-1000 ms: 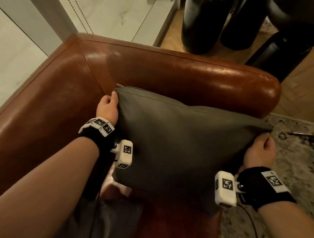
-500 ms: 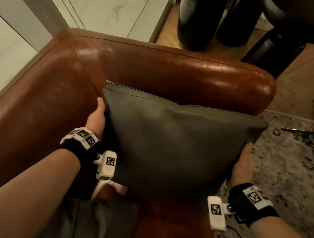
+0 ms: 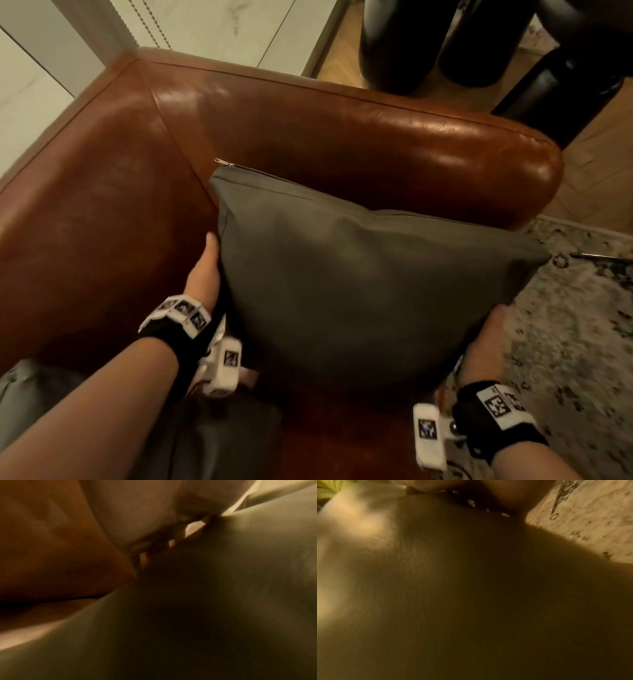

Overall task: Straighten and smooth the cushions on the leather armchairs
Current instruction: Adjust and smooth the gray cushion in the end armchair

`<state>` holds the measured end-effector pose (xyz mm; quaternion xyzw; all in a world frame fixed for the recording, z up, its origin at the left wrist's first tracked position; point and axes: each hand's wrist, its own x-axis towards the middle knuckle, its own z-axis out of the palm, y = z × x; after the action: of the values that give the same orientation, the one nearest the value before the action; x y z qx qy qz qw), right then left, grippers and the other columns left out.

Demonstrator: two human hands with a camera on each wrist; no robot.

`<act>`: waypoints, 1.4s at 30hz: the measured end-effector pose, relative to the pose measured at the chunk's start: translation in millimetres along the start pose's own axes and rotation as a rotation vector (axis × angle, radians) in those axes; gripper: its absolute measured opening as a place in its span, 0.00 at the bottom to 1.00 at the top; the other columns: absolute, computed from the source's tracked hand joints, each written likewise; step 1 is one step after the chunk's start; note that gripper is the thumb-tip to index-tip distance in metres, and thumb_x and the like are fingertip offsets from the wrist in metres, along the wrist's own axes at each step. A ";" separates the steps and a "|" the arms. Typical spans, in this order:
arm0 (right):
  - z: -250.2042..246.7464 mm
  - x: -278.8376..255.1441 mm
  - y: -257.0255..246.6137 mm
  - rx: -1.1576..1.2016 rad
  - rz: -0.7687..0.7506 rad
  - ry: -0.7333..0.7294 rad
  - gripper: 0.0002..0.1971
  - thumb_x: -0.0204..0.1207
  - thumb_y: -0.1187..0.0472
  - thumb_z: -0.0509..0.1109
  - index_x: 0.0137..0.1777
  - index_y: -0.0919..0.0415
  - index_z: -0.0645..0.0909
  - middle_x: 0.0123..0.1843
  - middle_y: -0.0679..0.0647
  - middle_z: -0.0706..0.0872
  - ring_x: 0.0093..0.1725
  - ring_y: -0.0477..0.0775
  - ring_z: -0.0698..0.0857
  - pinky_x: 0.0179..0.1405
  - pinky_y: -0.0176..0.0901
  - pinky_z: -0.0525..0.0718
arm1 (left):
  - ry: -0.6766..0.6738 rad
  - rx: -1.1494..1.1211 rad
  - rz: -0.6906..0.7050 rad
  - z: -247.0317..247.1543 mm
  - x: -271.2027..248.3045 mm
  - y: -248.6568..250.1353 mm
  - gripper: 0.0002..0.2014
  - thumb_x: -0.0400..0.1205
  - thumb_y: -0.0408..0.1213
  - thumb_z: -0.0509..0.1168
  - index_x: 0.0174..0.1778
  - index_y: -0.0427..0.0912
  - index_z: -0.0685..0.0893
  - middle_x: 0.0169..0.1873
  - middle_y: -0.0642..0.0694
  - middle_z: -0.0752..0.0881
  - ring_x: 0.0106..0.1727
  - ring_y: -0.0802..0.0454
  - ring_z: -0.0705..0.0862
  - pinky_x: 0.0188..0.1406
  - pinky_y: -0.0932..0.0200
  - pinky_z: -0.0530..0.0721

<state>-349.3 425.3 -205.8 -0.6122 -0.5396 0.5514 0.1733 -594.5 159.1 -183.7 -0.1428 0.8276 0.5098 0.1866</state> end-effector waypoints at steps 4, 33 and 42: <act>7.0 -8.9 31.1 -0.046 0.065 0.010 0.38 0.78 0.26 0.43 0.83 0.46 0.60 0.84 0.52 0.65 0.82 0.60 0.64 0.82 0.56 0.57 | -0.051 -0.024 -0.076 7.6 -24.4 -26.9 0.19 0.89 0.50 0.46 0.67 0.46 0.75 0.65 0.50 0.80 0.69 0.49 0.76 0.61 0.63 0.70; 9.0 -14.0 89.7 0.196 0.526 0.088 0.49 0.69 0.20 0.53 0.82 0.54 0.63 0.82 0.53 0.67 0.77 0.59 0.69 0.76 0.50 0.67 | 0.155 -0.101 -0.419 5.4 -16.3 -100.2 0.29 0.84 0.60 0.52 0.68 0.42 0.81 0.68 0.40 0.80 0.69 0.40 0.77 0.70 0.53 0.70; 14.0 -6.4 95.8 -0.268 0.176 0.190 0.22 0.89 0.56 0.46 0.80 0.50 0.67 0.75 0.62 0.76 0.70 0.67 0.77 0.72 0.56 0.73 | 0.181 -0.006 -0.216 25.9 -7.1 -126.9 0.19 0.86 0.48 0.57 0.31 0.43 0.76 0.30 0.45 0.78 0.34 0.48 0.75 0.38 0.54 0.70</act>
<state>-315.2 380.2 -284.7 -0.7239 -0.5338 0.4274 0.0912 -529.8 126.9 -291.4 -0.2769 0.8192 0.4745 0.1647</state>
